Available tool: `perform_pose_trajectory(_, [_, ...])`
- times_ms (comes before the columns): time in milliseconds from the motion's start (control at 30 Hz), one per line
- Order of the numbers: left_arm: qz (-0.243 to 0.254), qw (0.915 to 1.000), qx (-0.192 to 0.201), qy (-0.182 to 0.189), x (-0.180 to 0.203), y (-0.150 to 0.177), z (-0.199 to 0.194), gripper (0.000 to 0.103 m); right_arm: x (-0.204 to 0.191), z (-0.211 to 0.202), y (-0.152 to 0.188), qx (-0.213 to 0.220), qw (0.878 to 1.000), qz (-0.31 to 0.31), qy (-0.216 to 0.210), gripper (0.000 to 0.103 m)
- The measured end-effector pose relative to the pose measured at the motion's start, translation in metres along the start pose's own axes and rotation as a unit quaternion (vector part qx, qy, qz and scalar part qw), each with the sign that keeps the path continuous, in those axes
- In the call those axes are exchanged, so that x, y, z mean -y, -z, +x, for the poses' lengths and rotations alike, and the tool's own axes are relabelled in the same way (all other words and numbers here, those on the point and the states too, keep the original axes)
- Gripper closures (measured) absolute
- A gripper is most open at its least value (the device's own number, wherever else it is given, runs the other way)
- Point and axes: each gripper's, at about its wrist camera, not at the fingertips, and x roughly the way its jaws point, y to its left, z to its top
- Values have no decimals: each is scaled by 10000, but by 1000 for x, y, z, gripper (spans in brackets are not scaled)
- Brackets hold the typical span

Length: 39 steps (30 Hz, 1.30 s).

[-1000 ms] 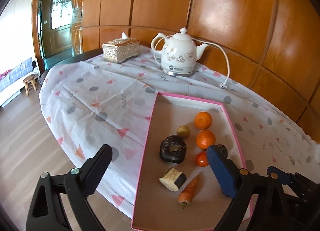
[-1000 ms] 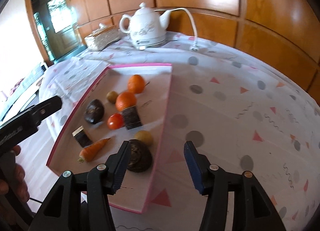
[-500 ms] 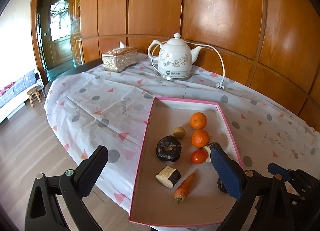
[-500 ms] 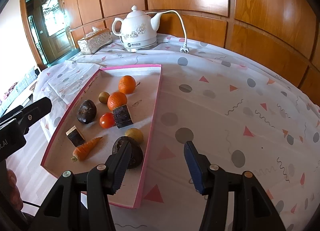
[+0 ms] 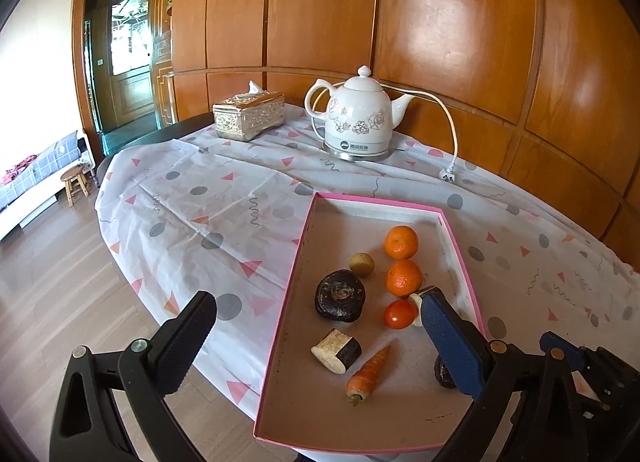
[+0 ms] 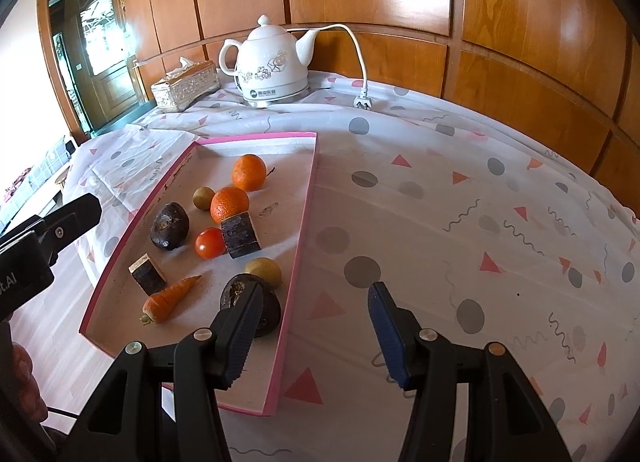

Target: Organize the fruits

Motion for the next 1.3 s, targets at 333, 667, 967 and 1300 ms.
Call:
perform_pose_trajectory(333, [31,10000,1,-3,1,1,0,0,-1,0,0,13,10000,-31,0,47])
perform_pose_trajectory(667, [54,10000,61,-10,2,-1,-3,0,-2,-1,-1,8,10000,-70,1,47])
perform_pose_trajectory(967, [71,9999,73,6,2,-1,-4,0,-3,-1,0,2,10000,-82,-1,47])
perform_pose_trajectory(1300, [119,9999,81,63,4,1,-4,0,-1,0,0,12,10000,-73,-1,47])
